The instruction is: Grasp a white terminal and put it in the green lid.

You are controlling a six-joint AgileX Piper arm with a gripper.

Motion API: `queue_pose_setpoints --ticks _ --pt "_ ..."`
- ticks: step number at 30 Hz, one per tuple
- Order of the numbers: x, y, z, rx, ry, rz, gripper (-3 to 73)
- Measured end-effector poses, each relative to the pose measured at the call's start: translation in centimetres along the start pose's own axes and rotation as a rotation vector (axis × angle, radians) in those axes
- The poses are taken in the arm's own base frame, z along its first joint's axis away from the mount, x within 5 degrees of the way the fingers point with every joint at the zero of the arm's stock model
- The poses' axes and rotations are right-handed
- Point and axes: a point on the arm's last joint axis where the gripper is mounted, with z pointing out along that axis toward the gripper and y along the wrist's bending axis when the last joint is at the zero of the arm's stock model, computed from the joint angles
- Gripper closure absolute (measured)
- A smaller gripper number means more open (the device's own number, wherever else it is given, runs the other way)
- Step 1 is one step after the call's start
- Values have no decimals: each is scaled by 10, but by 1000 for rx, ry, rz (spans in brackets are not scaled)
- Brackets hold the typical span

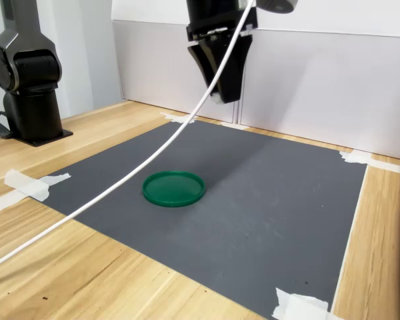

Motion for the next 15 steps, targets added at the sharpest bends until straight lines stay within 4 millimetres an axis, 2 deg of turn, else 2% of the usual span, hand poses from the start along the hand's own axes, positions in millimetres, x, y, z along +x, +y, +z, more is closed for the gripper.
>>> queue_pose_setpoints --ticks 9,15 --pt "28 23 34 26 54 -44 421" --pt "41 30 47 17 74 -40 421"
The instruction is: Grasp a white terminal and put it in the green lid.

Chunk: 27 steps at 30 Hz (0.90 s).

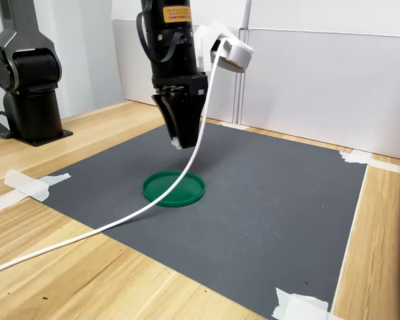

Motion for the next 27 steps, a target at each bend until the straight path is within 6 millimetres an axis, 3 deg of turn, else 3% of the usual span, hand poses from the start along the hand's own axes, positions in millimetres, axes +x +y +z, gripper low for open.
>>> queue_pose_setpoints --ticks 8,19,27 --pt "20 -16 8 30 13 50 421" --pt "21 -14 34 -45 51 31 421" --pt "22 -15 42 -51 64 16 421"
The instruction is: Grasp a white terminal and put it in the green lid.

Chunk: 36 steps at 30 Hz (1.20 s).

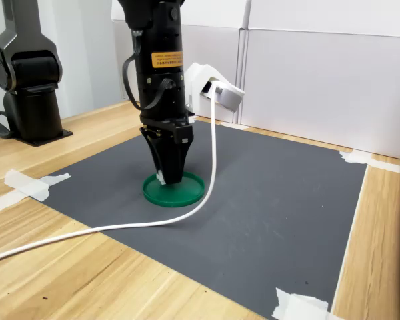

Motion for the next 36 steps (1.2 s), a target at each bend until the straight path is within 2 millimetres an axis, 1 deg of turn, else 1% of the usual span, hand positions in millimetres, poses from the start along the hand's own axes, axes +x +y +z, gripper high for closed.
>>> queue_pose_setpoints --ticks 2,4,5,10,12,14,16,20,24,26,29,34,35,36 --pt "0 0 1 -1 5 -5 417" --pt "0 0 2 -1 6 -7 379" --pt "0 0 2 1 4 -7 343" --pt "-2 -4 0 41 -23 -6 107" --pt "-4 -6 -5 73 -47 -3 35" --pt "-5 -8 -12 109 -73 -1 2" --pt "-7 -9 -23 155 -111 9 -12" --pt "-10 -8 -58 246 -228 65 -13" --pt "-10 -4 -98 349 -363 121 38" --pt "-9 0 -119 402 -432 146 100" --pt "-5 8 -148 471 -514 171 237" --pt "9 30 -196 580 -632 206 571" --pt "12 35 -205 600 -656 214 625" --pt "16 41 -213 619 -683 229 654"
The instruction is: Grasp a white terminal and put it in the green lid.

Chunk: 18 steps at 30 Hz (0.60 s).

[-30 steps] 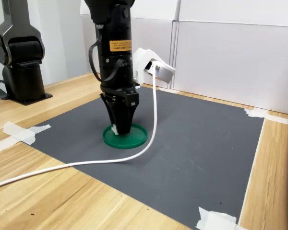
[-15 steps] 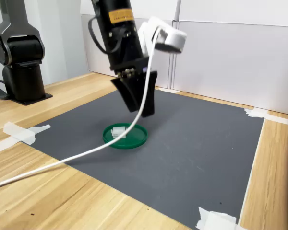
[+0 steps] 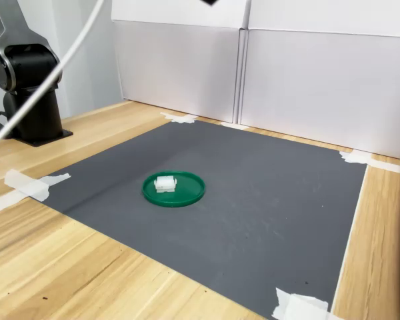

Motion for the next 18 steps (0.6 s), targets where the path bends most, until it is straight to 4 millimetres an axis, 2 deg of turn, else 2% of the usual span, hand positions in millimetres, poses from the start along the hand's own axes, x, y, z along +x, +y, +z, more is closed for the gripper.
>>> queue_pose_setpoints --ticks 2,5,8,11,14,18 --pt "-2 0 -18 46 -55 57 691" --pt "2 2 -43 131 -146 231 706" --pt "19 7 -67 218 -224 475 709" --pt "42 23 -87 271 -266 653 709" --pt "68 43 -95 299 -263 751 709" --pt "98 71 -96 303 -229 781 710"
